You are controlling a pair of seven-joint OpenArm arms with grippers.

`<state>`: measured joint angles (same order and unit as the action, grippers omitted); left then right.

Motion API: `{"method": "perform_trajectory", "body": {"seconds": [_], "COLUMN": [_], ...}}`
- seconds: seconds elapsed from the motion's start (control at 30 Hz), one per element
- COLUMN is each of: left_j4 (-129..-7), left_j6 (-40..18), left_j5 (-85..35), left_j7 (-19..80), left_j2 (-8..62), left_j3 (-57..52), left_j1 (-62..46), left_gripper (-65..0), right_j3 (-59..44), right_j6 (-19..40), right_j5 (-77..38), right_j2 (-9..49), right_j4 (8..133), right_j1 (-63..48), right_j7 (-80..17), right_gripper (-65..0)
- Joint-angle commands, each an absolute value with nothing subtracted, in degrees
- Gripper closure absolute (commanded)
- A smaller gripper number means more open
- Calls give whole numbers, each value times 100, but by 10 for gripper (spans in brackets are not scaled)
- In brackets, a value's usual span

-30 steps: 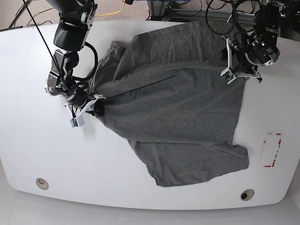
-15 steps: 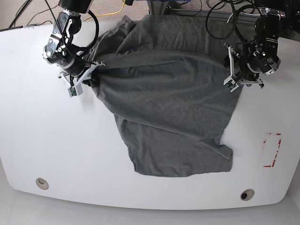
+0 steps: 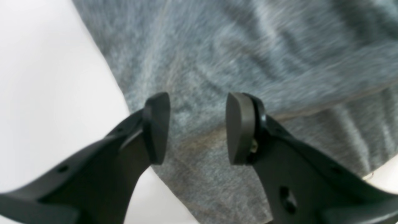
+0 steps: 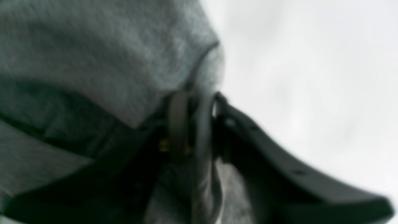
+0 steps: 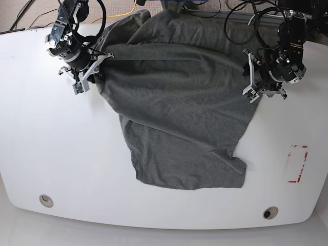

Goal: Layout the t-shirt on the table in an organized manner, then fold the t-shirt properly
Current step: 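Release the t-shirt and reposition both grippers over the cloth, then reach the right gripper to the t-shirt hem and grasp it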

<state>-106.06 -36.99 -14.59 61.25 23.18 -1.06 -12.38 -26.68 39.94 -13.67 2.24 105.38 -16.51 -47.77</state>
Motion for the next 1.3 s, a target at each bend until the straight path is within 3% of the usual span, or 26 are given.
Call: {"method": "perform_trajectory", "body": {"seconds": [0.0,0.1,0.23,0.37,0.63,0.8,1.27], "left_j4": [-10835,-11002,-11099,-11099,-11029,-10738,-9727], "left_j6": [-3705,-3705,-3732,-4000,-4000,-4000,-4000], "left_j5": [-1490,-1490,-1490,-1455,-1437,-1437,-1446], "left_j7": [6070,6070,6062,6062,6062,6062,6062], "left_j2": [2316,2167,1868,1587,1270,1279,1288], "left_j3": [-268,-699,-1402,-2246,-3292,-3354,-3081], "left_j1": [-1314,-1499,-1684,-1719,-1851,-1895,-1886], "left_gripper": [-268,-265,-265,-267,-293,-392,-397], "right_j3": [-2686,-2686,-2668,-2668,-2651,-2642,-2642], "right_j6": [4000,4000,4000,4000,4000,4000,4000], "right_j5": [-1455,-1455,-1455,-1455,-1455,-1455,-1455], "right_j2": [251,251,259,259,259,259,286], "right_j4": [10844,10958,10967,10949,10932,10923,10730], "right_j1": [-1587,-1560,-1367,-1226,-1112,-1103,-690], "right_j7": [-4629,-4629,-4629,-4629,-4629,-4629,-4629], "right_gripper": [-341,-501,-650,-650,-650,-650,-650]}}
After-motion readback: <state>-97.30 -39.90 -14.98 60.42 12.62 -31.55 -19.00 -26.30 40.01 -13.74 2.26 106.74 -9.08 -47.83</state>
